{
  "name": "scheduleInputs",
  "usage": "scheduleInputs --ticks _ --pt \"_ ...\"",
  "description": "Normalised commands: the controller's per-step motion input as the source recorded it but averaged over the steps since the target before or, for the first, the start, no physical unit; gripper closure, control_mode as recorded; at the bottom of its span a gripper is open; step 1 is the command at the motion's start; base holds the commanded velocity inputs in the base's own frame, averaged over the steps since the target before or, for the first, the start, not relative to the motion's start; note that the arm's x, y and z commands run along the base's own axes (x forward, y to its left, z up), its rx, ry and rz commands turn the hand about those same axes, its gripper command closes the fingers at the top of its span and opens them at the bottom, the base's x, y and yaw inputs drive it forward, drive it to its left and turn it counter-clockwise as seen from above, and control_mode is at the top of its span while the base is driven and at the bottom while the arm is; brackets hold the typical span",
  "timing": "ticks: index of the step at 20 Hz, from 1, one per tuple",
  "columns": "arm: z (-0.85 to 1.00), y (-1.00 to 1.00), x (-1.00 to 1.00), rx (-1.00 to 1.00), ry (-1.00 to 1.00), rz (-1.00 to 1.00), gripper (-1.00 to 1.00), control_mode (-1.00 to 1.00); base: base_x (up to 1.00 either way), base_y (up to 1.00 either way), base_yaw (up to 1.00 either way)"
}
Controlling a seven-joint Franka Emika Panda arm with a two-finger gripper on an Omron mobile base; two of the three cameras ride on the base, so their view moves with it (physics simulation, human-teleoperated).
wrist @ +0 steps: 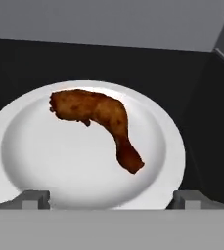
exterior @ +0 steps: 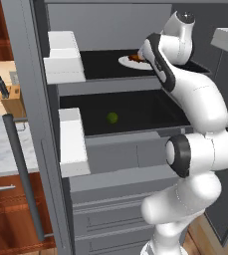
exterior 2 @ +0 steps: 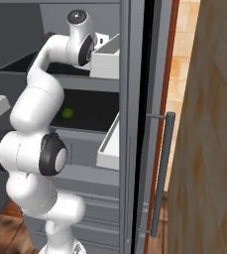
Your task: Retrieve the chicken drumstick from the fridge and place it on the cutting board.
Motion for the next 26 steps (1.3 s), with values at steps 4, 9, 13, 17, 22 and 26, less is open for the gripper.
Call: scheduleInputs --ticks 4,9,13,17,22,26 --pt "-0.04 0.00 0.51 0.00 0.08 0.01 -1.00 -1.00 0.00 0.00 0.00" --pt "-0.20 -0.04 0.41 0.00 0.00 0.05 -1.00 -1.00 0.00 0.00 0.00" --pt "-0.21 -0.03 0.47 0.00 0.01 0.05 -1.00 -1.00 0.00 0.00 0.00" --pt "-0.25 -0.06 0.44 0.00 0.07 0.04 -1.00 -1.00 0.00 0.00 0.00" --pt "-0.21 -0.05 0.35 0.00 0.13 0.01 -1.00 -1.00 0.00 0.00 0.00" --pt "-0.13 0.00 0.24 0.00 0.07 0.00 -1.00 -1.00 0.00 0.00 0.00"
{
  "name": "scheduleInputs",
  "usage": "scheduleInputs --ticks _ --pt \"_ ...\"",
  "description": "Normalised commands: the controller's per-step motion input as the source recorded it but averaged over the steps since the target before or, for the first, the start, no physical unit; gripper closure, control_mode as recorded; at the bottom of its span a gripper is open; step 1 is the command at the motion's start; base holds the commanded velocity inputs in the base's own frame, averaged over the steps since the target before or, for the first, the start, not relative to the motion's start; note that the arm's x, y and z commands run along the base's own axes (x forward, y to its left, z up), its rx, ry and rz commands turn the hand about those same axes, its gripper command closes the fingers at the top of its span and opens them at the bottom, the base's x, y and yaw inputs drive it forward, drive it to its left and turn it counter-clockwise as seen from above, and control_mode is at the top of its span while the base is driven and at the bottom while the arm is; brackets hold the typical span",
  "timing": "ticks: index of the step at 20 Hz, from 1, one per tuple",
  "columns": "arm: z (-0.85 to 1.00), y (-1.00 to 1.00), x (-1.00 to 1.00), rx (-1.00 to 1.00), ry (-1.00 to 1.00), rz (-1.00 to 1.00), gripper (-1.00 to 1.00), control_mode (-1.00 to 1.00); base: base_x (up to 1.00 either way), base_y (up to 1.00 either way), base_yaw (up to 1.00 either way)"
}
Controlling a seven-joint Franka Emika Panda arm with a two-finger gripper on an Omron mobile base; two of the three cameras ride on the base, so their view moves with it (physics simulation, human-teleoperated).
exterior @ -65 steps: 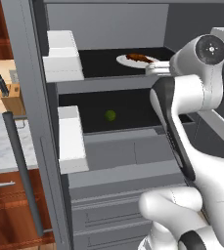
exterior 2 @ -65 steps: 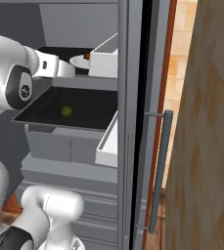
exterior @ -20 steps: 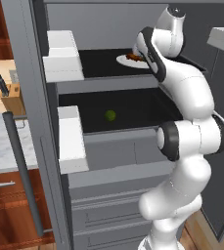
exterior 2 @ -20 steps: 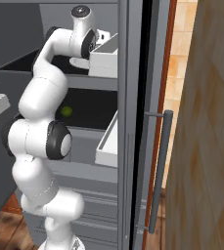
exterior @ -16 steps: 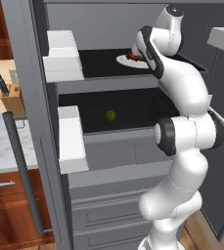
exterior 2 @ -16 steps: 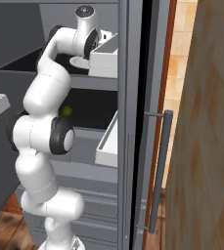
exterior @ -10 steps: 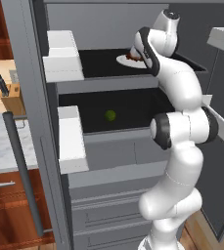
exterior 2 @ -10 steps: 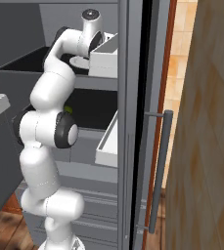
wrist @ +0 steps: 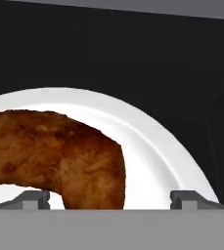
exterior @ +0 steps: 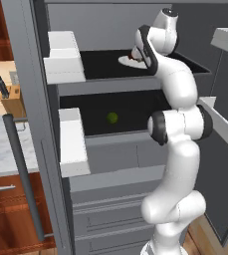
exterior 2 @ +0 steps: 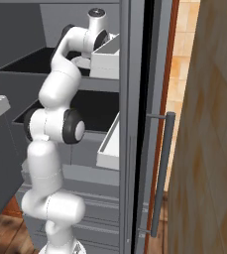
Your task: Retrieve the chicken drumstick from the fridge and place it on the cutting board.
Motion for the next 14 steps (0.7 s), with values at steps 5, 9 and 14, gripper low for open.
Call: scheduleInputs --ticks 5,9,14 --pt "-0.23 0.01 0.01 -0.03 0.00 0.05 -1.00 -1.00 0.00 0.00 0.00" --pt "-0.31 0.17 -0.03 -0.05 0.00 0.04 -1.00 -1.00 0.00 0.00 0.00" --pt "-0.06 0.31 0.00 0.00 0.00 0.00 -1.00 -1.00 0.00 0.00 0.00"
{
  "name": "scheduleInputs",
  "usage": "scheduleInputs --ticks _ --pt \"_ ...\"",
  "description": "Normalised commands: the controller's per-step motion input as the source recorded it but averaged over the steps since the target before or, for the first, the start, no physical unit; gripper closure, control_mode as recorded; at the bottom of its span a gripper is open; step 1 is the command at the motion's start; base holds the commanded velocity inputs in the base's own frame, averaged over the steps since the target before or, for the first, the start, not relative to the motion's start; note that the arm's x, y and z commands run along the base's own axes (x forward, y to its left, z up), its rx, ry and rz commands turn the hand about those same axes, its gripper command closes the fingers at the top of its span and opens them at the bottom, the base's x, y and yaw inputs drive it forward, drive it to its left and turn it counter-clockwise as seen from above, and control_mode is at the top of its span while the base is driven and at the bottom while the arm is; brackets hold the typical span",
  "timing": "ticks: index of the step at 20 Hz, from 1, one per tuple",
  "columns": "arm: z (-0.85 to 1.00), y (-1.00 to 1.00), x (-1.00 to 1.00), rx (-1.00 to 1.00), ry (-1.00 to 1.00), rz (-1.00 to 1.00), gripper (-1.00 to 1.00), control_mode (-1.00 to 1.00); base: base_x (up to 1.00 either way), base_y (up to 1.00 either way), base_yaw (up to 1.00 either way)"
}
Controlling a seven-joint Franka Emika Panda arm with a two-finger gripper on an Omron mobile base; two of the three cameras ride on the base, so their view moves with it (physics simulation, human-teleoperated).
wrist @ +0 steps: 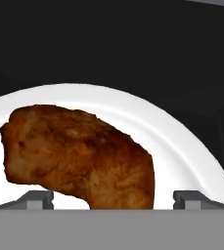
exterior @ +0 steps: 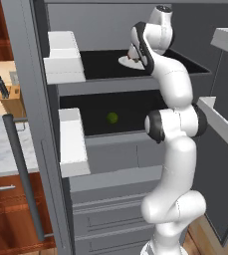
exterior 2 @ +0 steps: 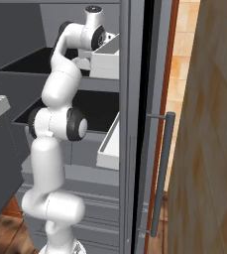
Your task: Retrieve the chicken drumstick from the fridge and place it on the cutting board.
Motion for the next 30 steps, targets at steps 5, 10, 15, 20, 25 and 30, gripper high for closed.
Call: scheduleInputs --ticks 5,10,15,20,25,30 --pt "-0.30 0.00 -0.05 0.00 0.05 0.00 1.00 -1.00 0.00 0.00 0.00" --pt "-0.12 0.00 -0.06 0.00 0.00 0.00 1.00 -1.00 0.00 0.00 0.00" --pt "-0.16 -0.09 0.07 0.00 -0.08 -0.10 1.00 -1.00 0.00 0.00 0.00" --pt "-0.02 0.00 0.00 0.00 -0.28 -0.22 1.00 -1.00 0.00 0.00 0.00" --pt "0.00 -0.03 0.00 0.04 -0.23 -0.24 1.00 -1.00 0.00 0.00 0.00" --pt "-0.01 0.00 0.02 0.00 -0.01 -0.09 1.00 -1.00 0.00 0.00 0.00"
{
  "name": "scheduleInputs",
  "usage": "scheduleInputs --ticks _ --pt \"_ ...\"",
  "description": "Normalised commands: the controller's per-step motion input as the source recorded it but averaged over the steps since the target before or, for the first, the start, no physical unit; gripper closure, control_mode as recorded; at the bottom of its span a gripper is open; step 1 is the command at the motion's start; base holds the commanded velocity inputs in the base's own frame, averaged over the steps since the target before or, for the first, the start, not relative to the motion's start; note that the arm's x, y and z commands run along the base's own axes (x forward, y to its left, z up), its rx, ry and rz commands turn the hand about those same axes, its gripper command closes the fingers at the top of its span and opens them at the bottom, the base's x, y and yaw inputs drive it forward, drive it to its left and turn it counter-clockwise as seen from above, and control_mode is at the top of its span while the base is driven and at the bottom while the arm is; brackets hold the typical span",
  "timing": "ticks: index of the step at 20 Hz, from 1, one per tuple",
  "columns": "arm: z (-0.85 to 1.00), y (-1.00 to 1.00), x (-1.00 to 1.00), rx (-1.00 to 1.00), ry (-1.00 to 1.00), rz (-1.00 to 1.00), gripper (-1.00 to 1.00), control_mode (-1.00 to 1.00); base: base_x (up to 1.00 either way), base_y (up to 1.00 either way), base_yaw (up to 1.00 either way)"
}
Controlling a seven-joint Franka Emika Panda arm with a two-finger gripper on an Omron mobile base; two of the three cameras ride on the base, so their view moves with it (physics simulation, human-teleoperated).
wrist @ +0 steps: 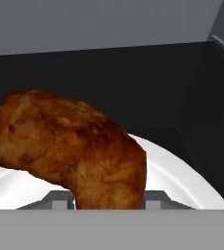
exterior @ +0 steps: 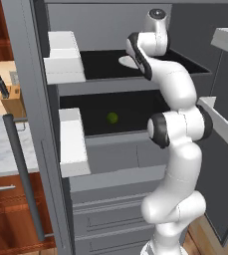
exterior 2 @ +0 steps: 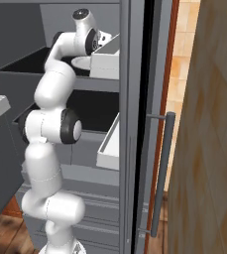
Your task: Retrieve the chicken drumstick from the fridge and place it on the cutting board.
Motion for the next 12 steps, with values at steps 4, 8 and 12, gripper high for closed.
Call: scheduleInputs --ticks 4,8,12 --pt "0.00 0.00 -0.01 0.00 -0.07 -0.09 1.00 -1.00 0.00 0.00 0.00" --pt "0.00 0.00 -0.16 0.00 -0.14 -0.07 1.00 -1.00 0.00 0.00 0.00" --pt "0.08 0.00 -0.40 0.00 -0.18 -0.06 1.00 -1.00 0.00 0.00 0.00"
